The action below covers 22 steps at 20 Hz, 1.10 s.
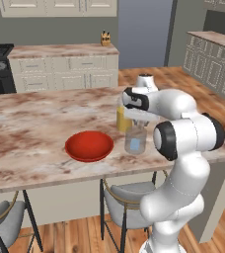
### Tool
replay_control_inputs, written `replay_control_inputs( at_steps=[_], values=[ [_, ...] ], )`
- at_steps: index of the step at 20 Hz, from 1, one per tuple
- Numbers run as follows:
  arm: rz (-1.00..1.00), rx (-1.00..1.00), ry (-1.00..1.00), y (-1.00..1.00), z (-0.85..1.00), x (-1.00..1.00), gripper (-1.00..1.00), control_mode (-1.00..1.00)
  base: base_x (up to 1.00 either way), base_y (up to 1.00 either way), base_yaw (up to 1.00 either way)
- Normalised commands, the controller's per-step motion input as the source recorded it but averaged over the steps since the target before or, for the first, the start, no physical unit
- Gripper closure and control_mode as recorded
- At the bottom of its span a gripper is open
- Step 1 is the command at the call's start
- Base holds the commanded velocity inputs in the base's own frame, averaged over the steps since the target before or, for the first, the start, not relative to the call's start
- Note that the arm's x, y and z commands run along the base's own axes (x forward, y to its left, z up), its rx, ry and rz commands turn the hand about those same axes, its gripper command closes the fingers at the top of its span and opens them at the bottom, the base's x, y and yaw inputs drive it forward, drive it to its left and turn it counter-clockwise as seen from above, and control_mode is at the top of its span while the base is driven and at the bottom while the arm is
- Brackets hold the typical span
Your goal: There are two ice cubes in the ice bowl. Place both ice cubes in the glass cup.
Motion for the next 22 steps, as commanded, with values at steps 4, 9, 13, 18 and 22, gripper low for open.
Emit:
replay_control_inputs(
  at_steps=[4,9,13,18,22],
  values=[
    [0.00,0.01,0.00,0.00,-0.29,0.00,1.00,-1.00,0.00,0.00,0.00],
    [-0.01,0.00,-0.01,0.00,-0.15,0.06,1.00,-1.00,0.00,0.00,0.00],
    [0.00,0.00,0.00,0.00,-0.09,0.18,1.00,-1.00,0.00,0.00,0.00],
    [-0.01,0.00,0.00,0.00,-0.03,0.25,1.00,-1.00,0.00,0.00,0.00],
    [0.00,0.00,0.00,0.00,0.00,0.12,1.00,-1.00,0.00,0.00,0.00]
  ],
)
